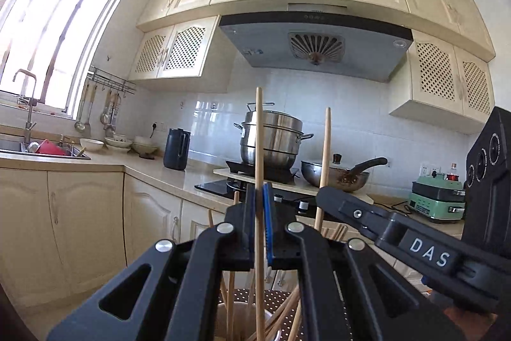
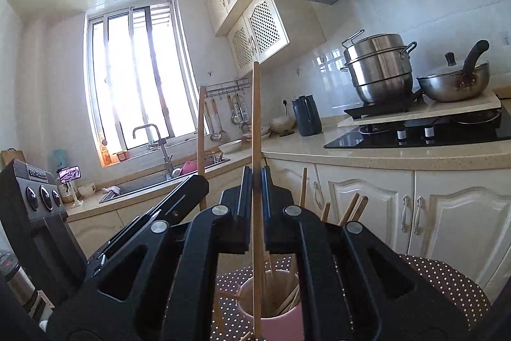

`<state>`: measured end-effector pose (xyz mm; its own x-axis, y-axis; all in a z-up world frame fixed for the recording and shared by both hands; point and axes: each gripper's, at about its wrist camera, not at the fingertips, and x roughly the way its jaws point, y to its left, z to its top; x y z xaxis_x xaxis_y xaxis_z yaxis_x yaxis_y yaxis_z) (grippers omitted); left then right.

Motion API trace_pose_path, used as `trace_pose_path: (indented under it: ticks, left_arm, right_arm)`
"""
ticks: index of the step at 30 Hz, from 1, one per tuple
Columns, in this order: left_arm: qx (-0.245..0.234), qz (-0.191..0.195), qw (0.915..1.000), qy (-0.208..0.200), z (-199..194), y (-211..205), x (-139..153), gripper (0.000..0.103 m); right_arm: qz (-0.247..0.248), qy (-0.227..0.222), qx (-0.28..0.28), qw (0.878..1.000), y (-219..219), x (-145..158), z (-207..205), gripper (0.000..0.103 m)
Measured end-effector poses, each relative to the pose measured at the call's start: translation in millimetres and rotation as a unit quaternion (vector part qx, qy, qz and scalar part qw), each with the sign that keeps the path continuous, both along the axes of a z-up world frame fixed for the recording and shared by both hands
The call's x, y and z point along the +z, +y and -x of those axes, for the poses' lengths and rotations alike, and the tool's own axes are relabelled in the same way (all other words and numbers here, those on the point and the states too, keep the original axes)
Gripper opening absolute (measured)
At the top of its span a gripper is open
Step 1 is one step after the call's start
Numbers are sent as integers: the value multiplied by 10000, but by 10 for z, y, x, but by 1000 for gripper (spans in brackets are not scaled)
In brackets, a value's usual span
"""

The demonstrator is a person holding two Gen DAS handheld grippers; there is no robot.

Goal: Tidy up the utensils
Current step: 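Lower both held chopsticks into the pink cup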

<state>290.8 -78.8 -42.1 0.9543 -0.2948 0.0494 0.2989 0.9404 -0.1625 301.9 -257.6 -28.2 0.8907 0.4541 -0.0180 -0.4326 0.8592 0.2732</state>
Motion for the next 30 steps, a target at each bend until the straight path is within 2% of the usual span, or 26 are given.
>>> trace_pose_path:
  ticks: [8, 12, 22, 26, 30]
  left_arm:
    - [303, 128, 9994, -83, -142, -21, -59, 5]
    - [412, -65, 9989, -226, -130, -102, -98, 5]
    - [521, -194, 9982, -224, -165, -185, -124, 5]
    - [504, -17, 9985, -192, -140, -157, -78, 5]
    - [596, -33, 9980, -185, -111, -178, -107, 5]
  right_arm:
    - [38, -274, -15, 9996, 31, -90, -169, 6]
    - [74, -266, 60, 9996, 41, -169, -242, 6]
    - [206, -12, 306, 9993, -45, -390, -288, 6]
    - [345, 102, 453, 9983, -38, -474, -285, 6]
    - [353, 207, 548, 9977, -85, -542, -285, 6]
